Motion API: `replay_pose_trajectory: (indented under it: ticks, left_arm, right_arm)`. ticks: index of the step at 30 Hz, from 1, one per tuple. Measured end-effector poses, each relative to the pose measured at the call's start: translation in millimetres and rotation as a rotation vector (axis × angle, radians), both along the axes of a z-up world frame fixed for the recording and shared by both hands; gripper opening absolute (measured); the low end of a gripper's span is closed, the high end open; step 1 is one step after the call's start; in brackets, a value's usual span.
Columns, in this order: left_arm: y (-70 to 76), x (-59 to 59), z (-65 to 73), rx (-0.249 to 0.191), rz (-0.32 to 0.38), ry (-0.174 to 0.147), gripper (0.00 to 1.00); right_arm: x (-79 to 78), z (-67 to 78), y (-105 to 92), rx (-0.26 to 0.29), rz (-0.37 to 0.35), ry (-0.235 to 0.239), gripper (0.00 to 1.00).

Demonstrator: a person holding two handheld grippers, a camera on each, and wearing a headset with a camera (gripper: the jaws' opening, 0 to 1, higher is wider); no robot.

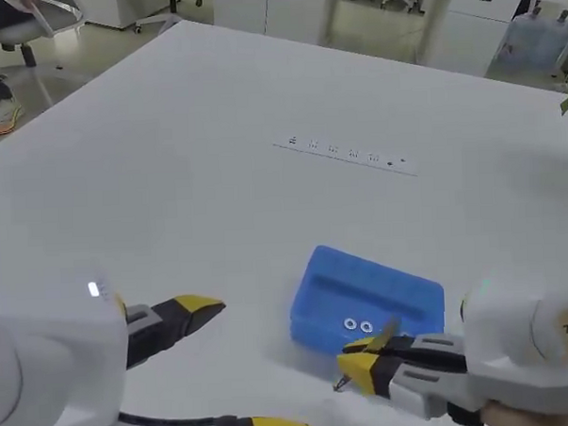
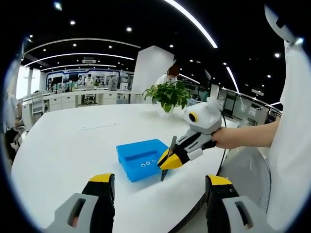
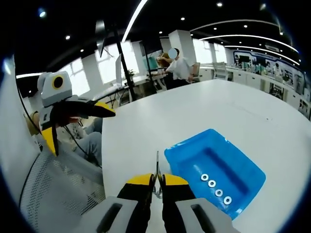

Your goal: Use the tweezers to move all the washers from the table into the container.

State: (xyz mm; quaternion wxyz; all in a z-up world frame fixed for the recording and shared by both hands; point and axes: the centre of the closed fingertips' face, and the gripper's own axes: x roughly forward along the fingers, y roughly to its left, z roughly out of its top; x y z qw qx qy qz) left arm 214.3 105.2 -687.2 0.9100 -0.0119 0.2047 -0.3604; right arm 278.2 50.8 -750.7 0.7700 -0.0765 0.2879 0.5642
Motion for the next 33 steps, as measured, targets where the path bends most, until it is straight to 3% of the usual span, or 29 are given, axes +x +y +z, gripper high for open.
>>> replay_pose_trajectory:
  ticks: [2,7,14,25,27,30,33]
  left_arm:
    - [0.8,-0.5,-0.2,0.005,0.0,0.0,0.77]
    - [5.8,-2.0,-1.4,0.002,0.013,0.003,0.77]
    - [8.5,-3.1,-2.1,0.008,0.017,0.005,0.77]
    - [8.0,-3.4,-4.4,0.008,0.018,0.013,0.76]
    - [7.0,-2.7,-3.9,0.007,0.015,0.011,0.76]
    - [6.3,-1.5,-2.2,0.009,0.014,0.005,0.76]
    - [7.8,-1.0,-1.7,0.006,0.018,0.005,0.76]
  right_arm:
    - [7.9,4.4,-1.2,0.01,-0.014,-0.005,0.03]
    - [25.4,24.1,3.6,0.119,-0.065,0.014,0.03]
    - [49.7,30.1,7.9,0.268,-0.173,0.151,0.03]
    - [67.5,30.5,9.1,0.26,-0.215,0.121,0.03]
    - [72.5,25.2,13.1,0.255,-0.218,0.115,0.03]
    - [79.2,12.0,15.7,0.189,-0.216,0.077,0.03]
    - [82.8,5.4,23.6,0.173,-0.206,0.061,0.03]
